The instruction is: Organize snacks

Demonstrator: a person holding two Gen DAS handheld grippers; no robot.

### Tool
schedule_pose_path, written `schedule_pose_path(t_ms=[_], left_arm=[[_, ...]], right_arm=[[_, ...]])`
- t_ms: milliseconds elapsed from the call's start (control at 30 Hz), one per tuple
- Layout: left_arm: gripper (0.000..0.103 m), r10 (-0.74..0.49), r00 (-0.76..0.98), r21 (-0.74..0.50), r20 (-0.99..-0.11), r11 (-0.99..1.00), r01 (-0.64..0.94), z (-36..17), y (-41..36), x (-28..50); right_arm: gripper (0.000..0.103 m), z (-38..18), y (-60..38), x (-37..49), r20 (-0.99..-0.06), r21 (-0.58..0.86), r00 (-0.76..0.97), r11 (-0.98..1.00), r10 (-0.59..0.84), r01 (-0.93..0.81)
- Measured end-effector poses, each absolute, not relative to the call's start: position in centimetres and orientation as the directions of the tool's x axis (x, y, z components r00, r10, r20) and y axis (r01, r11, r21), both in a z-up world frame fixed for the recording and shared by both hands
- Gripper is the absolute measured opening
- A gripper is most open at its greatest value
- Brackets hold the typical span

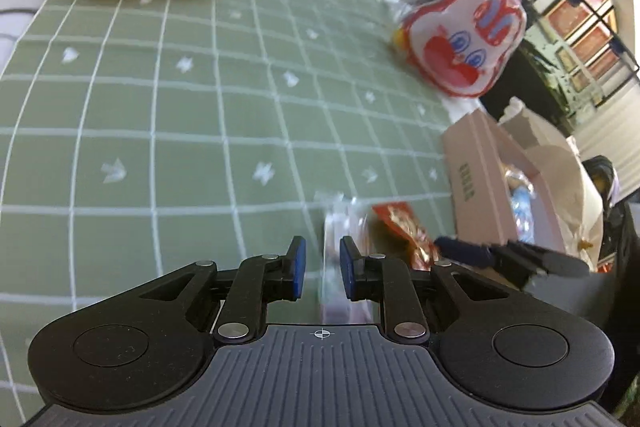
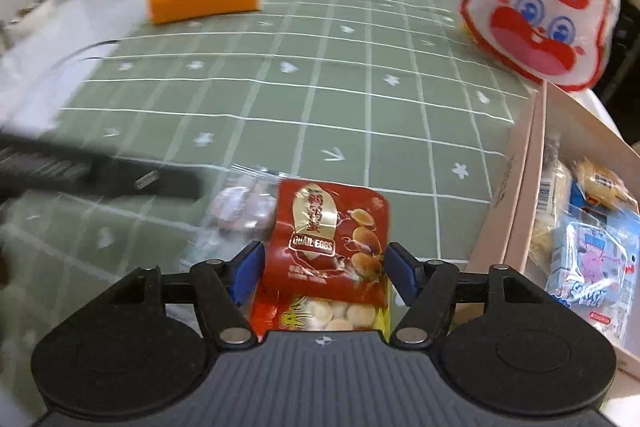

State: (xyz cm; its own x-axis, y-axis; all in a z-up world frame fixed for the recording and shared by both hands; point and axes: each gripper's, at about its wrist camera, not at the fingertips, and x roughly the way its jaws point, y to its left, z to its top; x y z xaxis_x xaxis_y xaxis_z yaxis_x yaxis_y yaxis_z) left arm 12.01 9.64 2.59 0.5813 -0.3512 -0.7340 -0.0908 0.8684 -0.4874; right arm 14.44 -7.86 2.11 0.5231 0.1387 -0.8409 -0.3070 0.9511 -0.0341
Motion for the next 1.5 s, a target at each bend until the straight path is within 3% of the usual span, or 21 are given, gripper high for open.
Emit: schedule_pose_path(t_ms=[167,267,400,600,767,867,1000,1167,1500], left_arm=[[0.022,-0.337,0.573,-0.448,-0.747,0.892,-0.06,2.6,8.1,12.6],[0.022,-0.302,0.581,-0.388,-0.756,0.921,-0.027,2.9,6.6,13.6],[0.025,-0.265,0.57,-0.309,-0.778,0.951,0.02,2.8,4.8,14.9],[0.033,-0.194,0.588,-0.17,-0.785,0.981,0.097,2.7,2.6,14.7],[0.047,-0.152,0.606,-0.081,-0.781,0.986,0.143,2.7,2.2,14.1],[0.047,-0.175,0.59,-0.106,-0.788,0.983,0.151,2.7,2.4,14.3],[0.051,-0.203,0.556,-0.108,-0.806,0.974,0.2,2.5,1.6,14.7],[0.044,-0.228,0.568,-0.109,-0.791,0.966,0.236,2.4,1.8,13.3],[0.044,-0.284,0.522,-0.174,-0.804,0.953,0.25,3.0,3.9,4.3]], right_arm=[[0.064,2.6,-9.6,12.8,-0.832,0.092,0.512,0.964,0.212,-0.25],[0.063,3.3,-9.3,9.4,-0.811,0.024,0.56,0.966,0.168,-0.256],[0.063,4.0,-9.1,4.9,-0.801,0.043,0.566,0.961,0.198,-0.275],[0.064,3.6,-8.4,0.4,-0.795,0.02,0.578,0.961,0.183,-0.277],[0.068,3.0,-7.9,-1.9,-0.777,-0.049,0.619,0.968,0.117,-0.244],[0.068,2.8,-7.8,-2.8,-0.763,-0.07,0.641,0.975,0.083,-0.21],[0.068,3.5,-8.5,-3.5,-0.739,0.016,0.66,0.982,0.137,-0.186],[0.068,3.8,-8.3,-4.4,-0.739,0.088,0.634,0.966,0.227,-0.243],[0.068,4.7,-10.1,-6.9,-0.771,0.074,0.583,0.944,0.258,-0.321]])
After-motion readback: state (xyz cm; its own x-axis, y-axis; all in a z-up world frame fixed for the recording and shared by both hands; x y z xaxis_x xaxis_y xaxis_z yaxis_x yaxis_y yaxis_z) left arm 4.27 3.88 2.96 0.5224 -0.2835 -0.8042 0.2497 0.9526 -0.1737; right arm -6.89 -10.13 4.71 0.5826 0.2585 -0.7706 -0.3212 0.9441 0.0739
